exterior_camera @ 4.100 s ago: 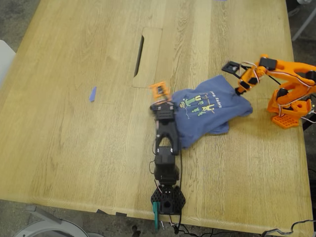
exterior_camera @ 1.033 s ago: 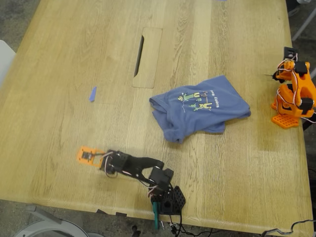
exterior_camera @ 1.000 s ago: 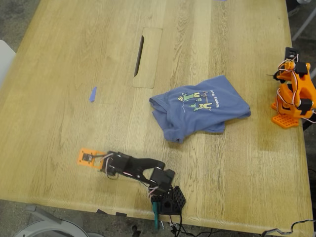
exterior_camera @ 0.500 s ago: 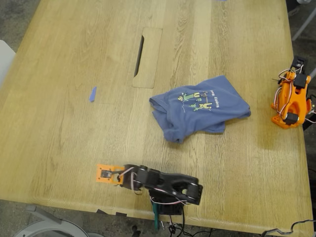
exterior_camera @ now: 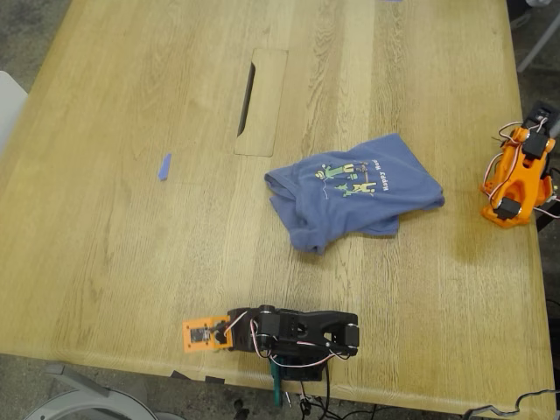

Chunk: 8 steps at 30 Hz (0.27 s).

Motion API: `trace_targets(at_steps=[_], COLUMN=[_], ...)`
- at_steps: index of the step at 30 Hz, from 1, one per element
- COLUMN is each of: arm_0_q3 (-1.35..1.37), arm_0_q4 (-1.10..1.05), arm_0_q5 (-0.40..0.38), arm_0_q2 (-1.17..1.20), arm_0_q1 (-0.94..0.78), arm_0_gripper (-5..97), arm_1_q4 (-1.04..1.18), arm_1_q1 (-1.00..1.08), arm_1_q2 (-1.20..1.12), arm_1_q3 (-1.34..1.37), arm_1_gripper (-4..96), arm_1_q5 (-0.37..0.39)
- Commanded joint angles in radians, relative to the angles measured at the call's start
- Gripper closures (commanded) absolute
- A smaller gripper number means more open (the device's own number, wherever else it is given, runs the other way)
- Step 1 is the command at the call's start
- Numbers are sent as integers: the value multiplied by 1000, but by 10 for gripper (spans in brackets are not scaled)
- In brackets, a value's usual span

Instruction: Fold a T-shirt

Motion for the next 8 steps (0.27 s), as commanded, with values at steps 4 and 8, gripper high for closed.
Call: trace_targets(at_steps=[4, 8], arm_0_q3=[-15, -15], arm_0_q4=[14, 92], arm_0_q5=[-46, -35], arm_0_q2=[109, 110], arm_0_q1=[-11, -15], arm_0_gripper=[862, 872], arm_1_q4=[-2, 15], arm_1_q1=[14, 8], arm_1_q2=[9, 9], arm_1_q3=[74, 74], arm_1_gripper=[912, 912], arm_1_q5=[25, -3])
